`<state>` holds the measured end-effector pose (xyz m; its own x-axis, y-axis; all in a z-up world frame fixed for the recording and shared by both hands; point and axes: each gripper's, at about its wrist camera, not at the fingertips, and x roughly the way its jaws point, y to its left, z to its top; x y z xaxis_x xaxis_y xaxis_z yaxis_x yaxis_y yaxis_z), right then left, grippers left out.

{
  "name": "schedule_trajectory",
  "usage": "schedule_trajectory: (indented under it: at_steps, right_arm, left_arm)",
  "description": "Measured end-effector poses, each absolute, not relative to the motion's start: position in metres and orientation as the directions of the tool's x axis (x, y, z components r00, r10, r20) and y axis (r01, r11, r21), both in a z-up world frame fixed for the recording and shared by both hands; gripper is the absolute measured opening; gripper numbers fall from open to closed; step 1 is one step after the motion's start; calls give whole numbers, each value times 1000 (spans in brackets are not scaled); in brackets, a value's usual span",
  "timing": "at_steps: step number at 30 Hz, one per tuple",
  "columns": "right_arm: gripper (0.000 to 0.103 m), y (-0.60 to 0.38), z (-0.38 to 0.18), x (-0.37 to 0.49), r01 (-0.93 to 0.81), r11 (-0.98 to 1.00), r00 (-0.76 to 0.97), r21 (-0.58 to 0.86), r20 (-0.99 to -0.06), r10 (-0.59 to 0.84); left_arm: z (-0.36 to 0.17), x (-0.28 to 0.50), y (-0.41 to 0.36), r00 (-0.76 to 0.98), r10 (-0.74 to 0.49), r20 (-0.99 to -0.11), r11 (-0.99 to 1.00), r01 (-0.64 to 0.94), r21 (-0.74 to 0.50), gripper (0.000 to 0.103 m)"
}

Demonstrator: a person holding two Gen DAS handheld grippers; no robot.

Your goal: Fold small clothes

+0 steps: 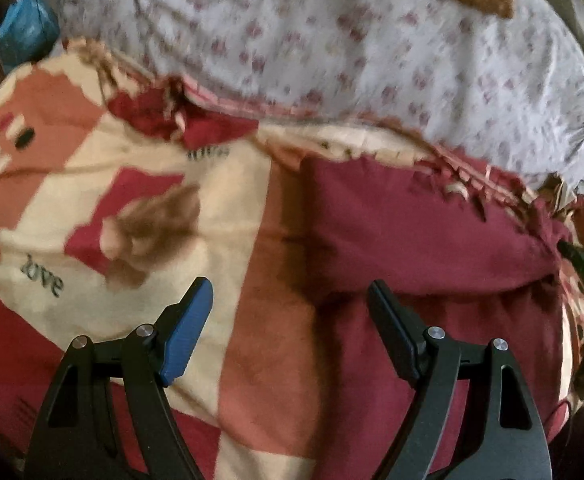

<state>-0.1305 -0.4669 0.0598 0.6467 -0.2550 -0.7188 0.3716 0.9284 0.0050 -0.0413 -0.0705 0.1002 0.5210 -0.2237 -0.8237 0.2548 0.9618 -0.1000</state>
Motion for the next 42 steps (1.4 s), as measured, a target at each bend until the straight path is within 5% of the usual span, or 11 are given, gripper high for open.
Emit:
schedule_trajectory:
  at_steps: [4, 7, 12, 18, 22, 27, 35, 42]
  right_arm:
    - [44, -444, 51, -123, 287, 958, 654, 15, -734, -184]
    - [44, -433, 13, -108, 260, 965, 529, -30, -832, -168]
    - [44, -439, 23, -127, 278, 960, 576, 24, -804, -147]
    - [45, -485, 58, -171, 385, 921, 623, 61, -753, -211]
    - [76, -547, 78, -202, 557, 828, 596, 64, -726, -344]
    - [76, -589, 80, -227, 648, 746, 583, 152, -730, -357]
    - [76, -561, 73, -171, 555, 817, 627, 155, -724, -289]
    - [76, -522, 52, -65, 425, 902, 535, -76, -783, -318]
  left_arm:
    - [107, -43, -81, 560, -241, -793, 957, 274, -98, 81]
    - [90, -34, -95, 529, -272, -804, 948, 291, -129, 81]
    - [44, -21, -126, 410, -219, -885, 939, 336, -77, 81]
    - [46, -21, -123, 436, -236, -868, 945, 311, -101, 81]
    - [54, -23, -118, 477, -231, -848, 953, 288, -98, 81]
    - [65, -26, -113, 513, -237, -825, 953, 289, -94, 81]
    - [60, -18, -113, 476, -241, -845, 954, 278, -116, 81]
    - [54, -10, -114, 456, -241, -857, 953, 280, -119, 81]
